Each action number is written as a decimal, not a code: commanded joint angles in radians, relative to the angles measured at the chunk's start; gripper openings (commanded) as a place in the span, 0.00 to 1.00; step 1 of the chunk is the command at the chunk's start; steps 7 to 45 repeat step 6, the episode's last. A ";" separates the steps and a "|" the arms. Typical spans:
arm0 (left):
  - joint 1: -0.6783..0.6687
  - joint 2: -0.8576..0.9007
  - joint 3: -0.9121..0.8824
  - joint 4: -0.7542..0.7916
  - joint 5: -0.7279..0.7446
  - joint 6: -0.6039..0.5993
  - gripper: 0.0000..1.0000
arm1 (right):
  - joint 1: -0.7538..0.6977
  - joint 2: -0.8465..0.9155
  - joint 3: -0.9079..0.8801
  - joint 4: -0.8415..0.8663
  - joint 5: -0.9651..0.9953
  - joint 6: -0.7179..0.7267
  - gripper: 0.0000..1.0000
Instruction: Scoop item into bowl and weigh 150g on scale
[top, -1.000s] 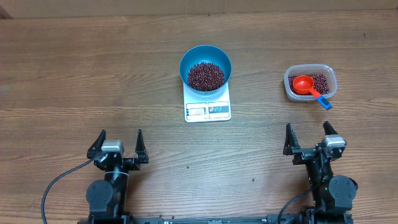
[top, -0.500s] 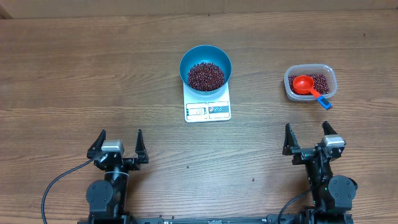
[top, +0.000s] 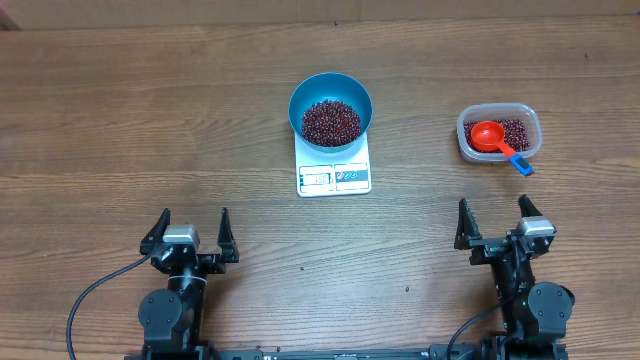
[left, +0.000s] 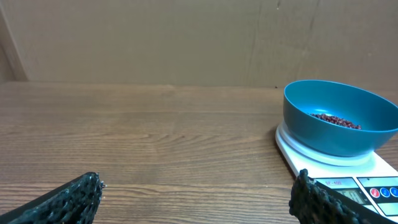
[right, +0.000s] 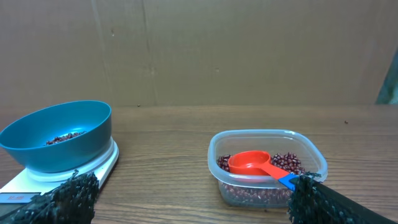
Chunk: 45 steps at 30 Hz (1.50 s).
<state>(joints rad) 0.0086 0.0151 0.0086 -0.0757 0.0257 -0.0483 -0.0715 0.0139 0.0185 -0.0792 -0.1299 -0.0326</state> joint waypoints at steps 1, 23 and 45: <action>0.006 -0.011 -0.004 -0.002 -0.006 0.019 1.00 | 0.005 -0.012 -0.011 0.005 0.009 0.006 1.00; 0.006 -0.011 -0.004 -0.002 -0.006 0.019 1.00 | 0.005 -0.012 -0.011 0.005 0.009 0.006 1.00; 0.006 -0.011 -0.004 -0.002 -0.006 0.019 1.00 | 0.005 -0.012 -0.011 0.005 0.009 0.006 1.00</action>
